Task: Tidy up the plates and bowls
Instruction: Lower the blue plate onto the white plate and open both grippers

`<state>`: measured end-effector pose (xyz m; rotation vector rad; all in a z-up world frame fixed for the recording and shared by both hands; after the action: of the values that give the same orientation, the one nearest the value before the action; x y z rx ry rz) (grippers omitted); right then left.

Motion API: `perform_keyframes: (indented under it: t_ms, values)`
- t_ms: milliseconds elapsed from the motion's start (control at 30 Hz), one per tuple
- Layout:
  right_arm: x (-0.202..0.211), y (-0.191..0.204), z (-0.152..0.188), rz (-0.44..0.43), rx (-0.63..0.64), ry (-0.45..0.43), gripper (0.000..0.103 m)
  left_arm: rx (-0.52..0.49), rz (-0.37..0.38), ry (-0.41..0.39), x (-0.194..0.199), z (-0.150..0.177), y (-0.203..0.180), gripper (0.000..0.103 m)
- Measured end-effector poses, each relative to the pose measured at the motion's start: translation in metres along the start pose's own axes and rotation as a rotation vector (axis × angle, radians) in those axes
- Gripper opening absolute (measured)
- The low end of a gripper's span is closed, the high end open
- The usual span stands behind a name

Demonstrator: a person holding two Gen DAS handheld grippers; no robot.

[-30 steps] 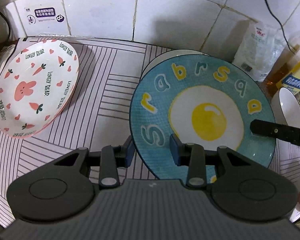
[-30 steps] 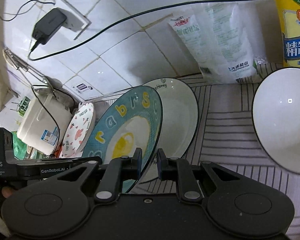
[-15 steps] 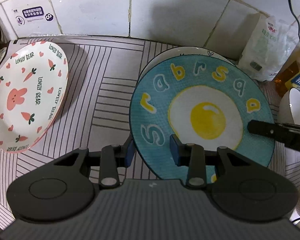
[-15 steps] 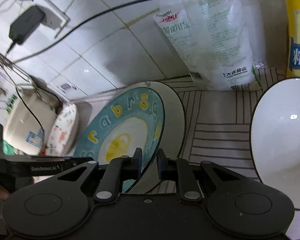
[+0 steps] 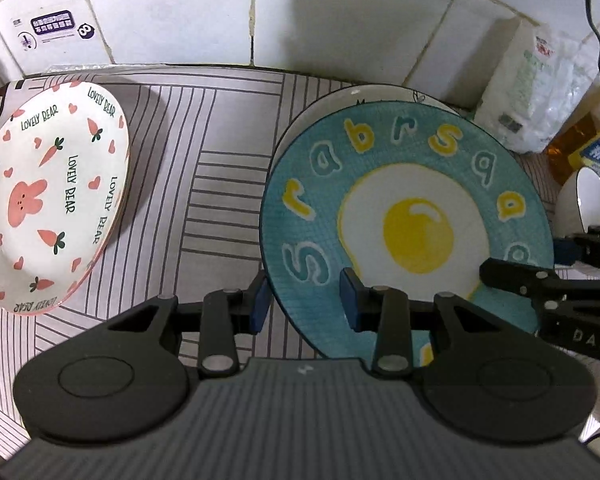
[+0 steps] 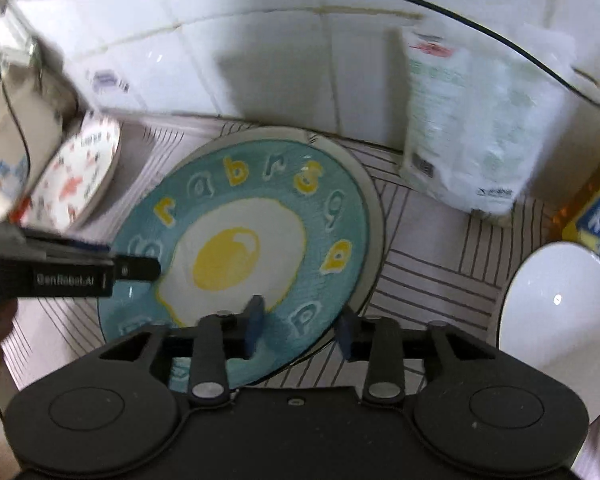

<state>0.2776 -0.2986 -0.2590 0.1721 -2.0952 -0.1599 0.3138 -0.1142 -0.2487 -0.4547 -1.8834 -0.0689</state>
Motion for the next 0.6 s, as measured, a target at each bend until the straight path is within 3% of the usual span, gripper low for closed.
perform_keyframes:
  t_ms: [167,333,600]
  values:
    - [0.000,0.002,0.001,0.051,0.034,-0.002,0.049,0.009,-0.004,0.019,-0.002,0.002,-0.003,0.036]
    - [-0.010,0.013,0.004,0.173,0.082,-0.007,0.051,0.001,-0.016,0.019,-0.003,0.004,-0.010,0.035]
    - [-0.012,0.012,0.013,0.220,0.126,-0.071,0.049,0.057,0.006,0.006,0.007,0.010,-0.008,0.034]
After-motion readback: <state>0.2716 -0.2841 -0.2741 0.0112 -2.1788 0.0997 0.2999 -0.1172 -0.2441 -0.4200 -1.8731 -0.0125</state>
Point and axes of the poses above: each gripper's, at about its wrist camera, not at the fingertips, and x roughly against the way its jaws point, y to its left, z to its underside, the point moved 5 cm from there along -x, roughly the way its jaws point, and after that the axes turned 2 degrees about z, right-handed, at the moved point
